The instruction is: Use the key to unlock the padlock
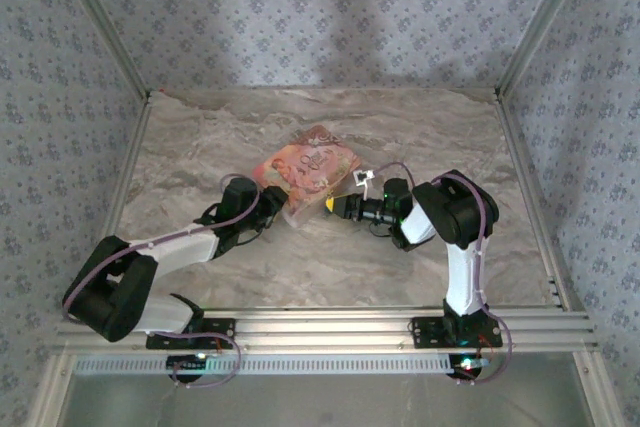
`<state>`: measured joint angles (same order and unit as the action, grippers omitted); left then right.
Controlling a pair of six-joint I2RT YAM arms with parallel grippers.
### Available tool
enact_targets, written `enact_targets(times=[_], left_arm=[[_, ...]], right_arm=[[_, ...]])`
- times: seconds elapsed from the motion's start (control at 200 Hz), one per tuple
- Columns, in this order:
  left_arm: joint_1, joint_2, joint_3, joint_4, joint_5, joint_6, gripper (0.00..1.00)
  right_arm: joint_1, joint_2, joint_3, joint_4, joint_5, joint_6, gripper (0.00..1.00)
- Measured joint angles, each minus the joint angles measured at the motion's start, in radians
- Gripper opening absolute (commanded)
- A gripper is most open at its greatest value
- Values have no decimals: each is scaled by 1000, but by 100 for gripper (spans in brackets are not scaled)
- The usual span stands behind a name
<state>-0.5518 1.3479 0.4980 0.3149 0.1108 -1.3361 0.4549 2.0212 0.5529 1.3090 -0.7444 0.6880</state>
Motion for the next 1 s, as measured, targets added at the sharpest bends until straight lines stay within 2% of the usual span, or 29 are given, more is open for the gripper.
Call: enact_targets(times=[0.49,0.739,1.004], left_arm=[[0,-5,0,-6,-7,0,49],[0,-5,0,-7,-7,0,49],[0,-5,-4,-3,-7,1,49]], right_arm=[[-3,-2,-1,-49,22,-19,0],[-3,-25,-23,-56,57,5,0],[-8,-32,-38,-35,119,122,0]])
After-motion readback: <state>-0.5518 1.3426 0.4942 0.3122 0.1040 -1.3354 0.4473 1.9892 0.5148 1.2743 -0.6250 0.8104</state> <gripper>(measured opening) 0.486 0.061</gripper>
